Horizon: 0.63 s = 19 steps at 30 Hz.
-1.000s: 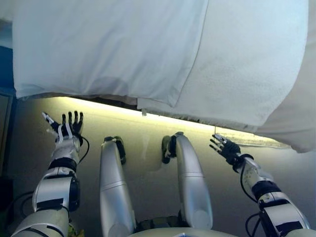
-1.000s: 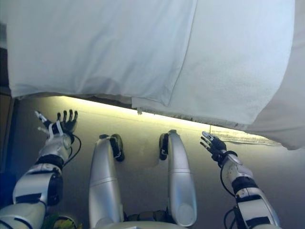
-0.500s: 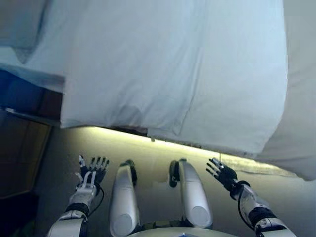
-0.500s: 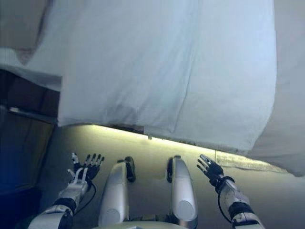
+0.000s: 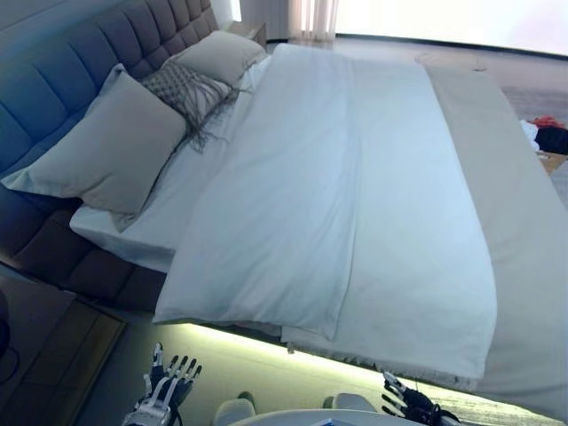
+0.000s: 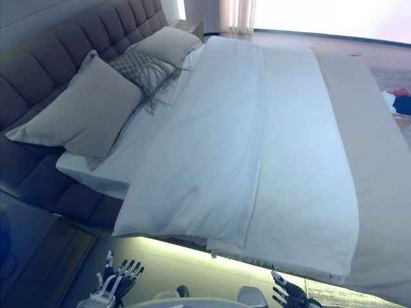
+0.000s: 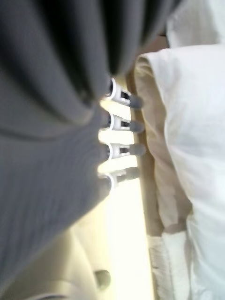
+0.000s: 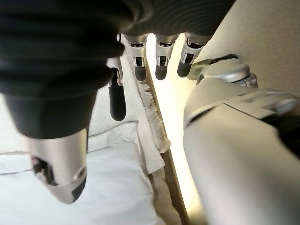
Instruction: Make the bed neatly
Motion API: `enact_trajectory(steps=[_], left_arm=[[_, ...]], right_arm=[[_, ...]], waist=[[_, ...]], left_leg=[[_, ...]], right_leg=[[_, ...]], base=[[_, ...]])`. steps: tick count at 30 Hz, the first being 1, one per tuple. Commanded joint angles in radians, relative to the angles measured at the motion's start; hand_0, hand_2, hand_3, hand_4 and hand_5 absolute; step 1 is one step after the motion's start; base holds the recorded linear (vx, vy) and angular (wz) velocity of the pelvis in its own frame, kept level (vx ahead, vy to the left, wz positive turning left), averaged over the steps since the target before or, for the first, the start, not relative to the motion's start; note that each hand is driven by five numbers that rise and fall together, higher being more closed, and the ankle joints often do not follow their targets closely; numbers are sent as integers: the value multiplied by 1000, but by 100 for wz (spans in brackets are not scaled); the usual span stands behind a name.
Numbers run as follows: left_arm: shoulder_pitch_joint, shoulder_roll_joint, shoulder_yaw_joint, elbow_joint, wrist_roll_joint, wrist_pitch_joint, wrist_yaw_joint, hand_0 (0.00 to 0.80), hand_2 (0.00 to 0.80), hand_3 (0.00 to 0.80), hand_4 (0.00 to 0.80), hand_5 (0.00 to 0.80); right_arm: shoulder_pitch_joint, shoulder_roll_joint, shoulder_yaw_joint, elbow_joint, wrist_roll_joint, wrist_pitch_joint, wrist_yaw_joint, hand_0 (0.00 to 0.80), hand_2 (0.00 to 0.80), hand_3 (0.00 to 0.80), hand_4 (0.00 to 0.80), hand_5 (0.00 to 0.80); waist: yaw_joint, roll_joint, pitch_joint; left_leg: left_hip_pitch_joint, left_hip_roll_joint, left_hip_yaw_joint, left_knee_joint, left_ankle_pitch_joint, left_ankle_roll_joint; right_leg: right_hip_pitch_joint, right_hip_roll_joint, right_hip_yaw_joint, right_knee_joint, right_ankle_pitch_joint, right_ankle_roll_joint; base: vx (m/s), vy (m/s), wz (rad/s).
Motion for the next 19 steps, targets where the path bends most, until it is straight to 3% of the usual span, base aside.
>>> enact_trajectory(steps=[1, 6, 11, 15, 19], left_arm=[[-30, 3, 0, 10, 76, 24, -43, 0, 0, 0, 0, 0], [-9, -45, -44, 29, 73, -7, -52, 0, 0, 0, 0, 0], [-12, -115, -43, 89, 72, -13, 22, 0, 0, 0, 0, 0], [-21, -143, -96, 119, 255, -50, 66, 0, 0, 0, 0, 0], [-30, -159, -147, 110, 279, -70, 28, 0, 0, 0, 0, 0]], right_arm=[[-44, 23, -51, 22, 59, 1, 3, 0, 0, 0, 0, 0], [-27, 48, -123, 95, 192, -25, -63, 0, 0, 0, 0, 0], [-36, 73, -161, 209, 125, -35, -212, 0, 0, 0, 0, 0], [-65, 105, -91, 183, 74, -62, -183, 0, 0, 0, 0, 0], [-82, 123, -15, 154, 20, -60, -164, 0, 0, 0, 0, 0]], waist=[[-12, 5, 16], [-22, 20, -6], [-14, 15, -23], [-2, -1, -32], [2, -10, -35]], left_leg=[[35, -75, 39, -67, 13, 33], [73, -84, 54, -127, 24, 35], [91, -82, 56, -131, 11, 45], [108, -79, 48, -135, 10, 47], [116, -79, 42, -136, 6, 51]], right_leg=[[44, 27, -35, -147, 128, -5], [72, 40, -29, -223, 164, 6], [92, 45, -30, -235, 165, 2], [114, 54, -34, -240, 166, -4], [121, 58, -29, -241, 163, -8]], base=[[15, -28, -9], [2, 4, -13], [-16, -34, -8], [12, -64, -1], [1, -8, 0]])
